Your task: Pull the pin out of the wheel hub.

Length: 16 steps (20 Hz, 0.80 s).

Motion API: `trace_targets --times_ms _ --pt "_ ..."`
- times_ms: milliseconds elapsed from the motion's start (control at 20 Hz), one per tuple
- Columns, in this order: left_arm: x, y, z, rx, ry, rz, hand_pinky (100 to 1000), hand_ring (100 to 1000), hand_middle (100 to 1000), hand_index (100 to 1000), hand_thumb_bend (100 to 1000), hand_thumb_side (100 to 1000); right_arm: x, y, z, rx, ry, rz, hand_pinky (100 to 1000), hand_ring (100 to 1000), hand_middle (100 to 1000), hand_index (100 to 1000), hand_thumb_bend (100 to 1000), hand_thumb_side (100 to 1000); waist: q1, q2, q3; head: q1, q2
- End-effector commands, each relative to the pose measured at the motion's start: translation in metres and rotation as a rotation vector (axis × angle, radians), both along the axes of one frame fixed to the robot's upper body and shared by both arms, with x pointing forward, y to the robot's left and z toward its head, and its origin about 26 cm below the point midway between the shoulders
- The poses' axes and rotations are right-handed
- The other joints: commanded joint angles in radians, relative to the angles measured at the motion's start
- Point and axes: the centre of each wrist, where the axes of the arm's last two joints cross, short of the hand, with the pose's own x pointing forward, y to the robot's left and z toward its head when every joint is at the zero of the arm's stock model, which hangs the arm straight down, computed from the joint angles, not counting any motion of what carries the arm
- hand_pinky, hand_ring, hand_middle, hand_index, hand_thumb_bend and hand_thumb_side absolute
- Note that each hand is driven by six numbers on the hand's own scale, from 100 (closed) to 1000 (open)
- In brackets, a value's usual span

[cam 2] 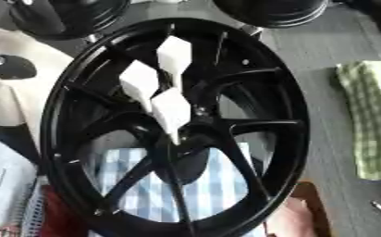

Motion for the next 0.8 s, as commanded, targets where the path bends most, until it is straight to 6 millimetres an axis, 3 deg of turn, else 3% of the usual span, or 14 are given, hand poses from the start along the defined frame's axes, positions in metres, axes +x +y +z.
trace_targets --times_ms 50,800 --pt "0.002 -0.006 0.005 0.024 -0.007 -0.018 803 785 754 845 468 637 -0.002 0.001 0.012 -0.019 -0.029 0.006 837 717 675 713 153 508 0.001 -0.023 -0.008 0.014 -0.022" --pt "0.021 -0.024 -0.001 0.033 0.014 -0.069 809 792 780 843 440 634 0.004 0.019 0.020 -0.014 -0.041 0.065 838 717 676 713 144 515 0.012 0.012 -0.071 0.060 -0.056"
